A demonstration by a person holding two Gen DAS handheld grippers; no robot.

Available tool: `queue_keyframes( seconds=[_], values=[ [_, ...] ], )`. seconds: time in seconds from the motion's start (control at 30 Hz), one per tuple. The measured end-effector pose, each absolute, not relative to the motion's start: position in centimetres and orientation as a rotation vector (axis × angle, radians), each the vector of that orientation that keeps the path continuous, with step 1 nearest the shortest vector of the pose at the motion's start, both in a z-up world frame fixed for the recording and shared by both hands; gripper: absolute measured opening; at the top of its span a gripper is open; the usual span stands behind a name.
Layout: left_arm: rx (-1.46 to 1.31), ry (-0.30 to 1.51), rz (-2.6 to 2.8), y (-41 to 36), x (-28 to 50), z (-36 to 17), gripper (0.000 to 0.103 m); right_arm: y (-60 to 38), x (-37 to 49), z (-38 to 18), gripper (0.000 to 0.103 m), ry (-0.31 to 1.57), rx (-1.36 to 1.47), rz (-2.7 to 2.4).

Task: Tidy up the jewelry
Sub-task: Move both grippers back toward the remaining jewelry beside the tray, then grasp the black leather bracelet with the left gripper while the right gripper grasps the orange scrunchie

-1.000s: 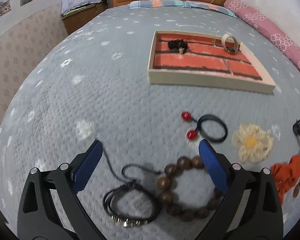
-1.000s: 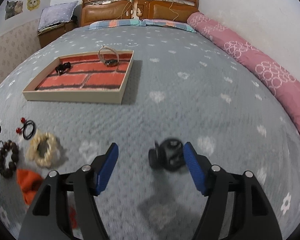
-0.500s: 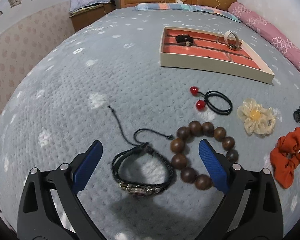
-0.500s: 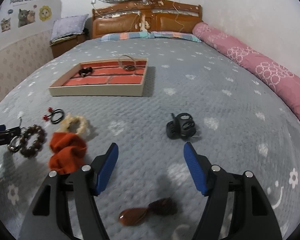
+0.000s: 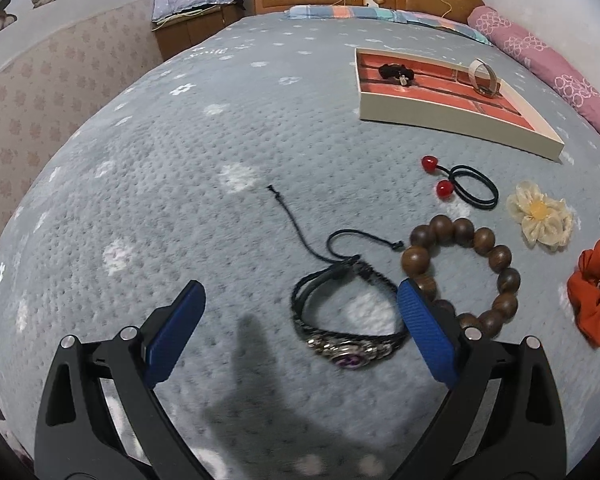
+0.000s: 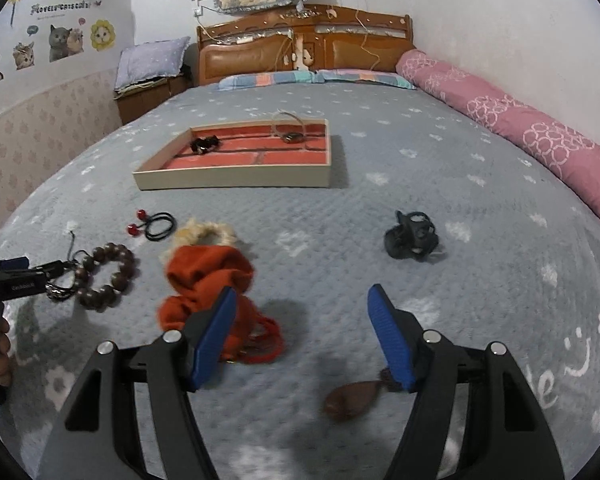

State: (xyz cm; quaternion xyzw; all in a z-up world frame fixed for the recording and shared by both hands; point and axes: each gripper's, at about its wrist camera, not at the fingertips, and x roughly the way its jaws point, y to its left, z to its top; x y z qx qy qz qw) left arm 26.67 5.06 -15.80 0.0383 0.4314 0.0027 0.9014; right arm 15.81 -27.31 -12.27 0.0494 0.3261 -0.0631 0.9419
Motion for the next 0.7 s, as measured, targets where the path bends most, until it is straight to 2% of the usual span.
queue_keyframes(
  seconds=[0.4, 0.5, 0.53, 0.57, 0.63, 0.7],
  values=[
    [0.015, 0.963, -0.012, 6.9, 28.3, -18.1, 0.093, -24.7, 18.4, -14.5, 0.072, 0.722, 0.073, -0.117],
    [0.023, 0.962, -0.018, 6.5, 28.5, -18.2, 0.088, -24.8, 18.9, -15.0, 0.071, 0.733, 0.084, -0.117],
    [0.027, 0.959, -0.026, 6.4, 28.5, -18.2, 0.083, -24.8, 19.0, -15.1, 0.069, 0.734, 0.082, -0.117],
    [0.030, 0.957, -0.026, 6.3, 28.4, -18.1, 0.077, -24.8, 19.0, -15.1, 0.058, 0.736, 0.081, -0.115],
    [0.035, 0.952, -0.027, 6.2, 28.4, -18.1, 0.070, -24.8, 19.1, -15.2, 0.047, 0.739, 0.081, -0.110],
    [0.035, 0.947, -0.027, 6.2, 28.5, -17.9, 0.061, -24.8, 19.2, -15.1, 0.043, 0.737, 0.076, -0.111]
  ],
)
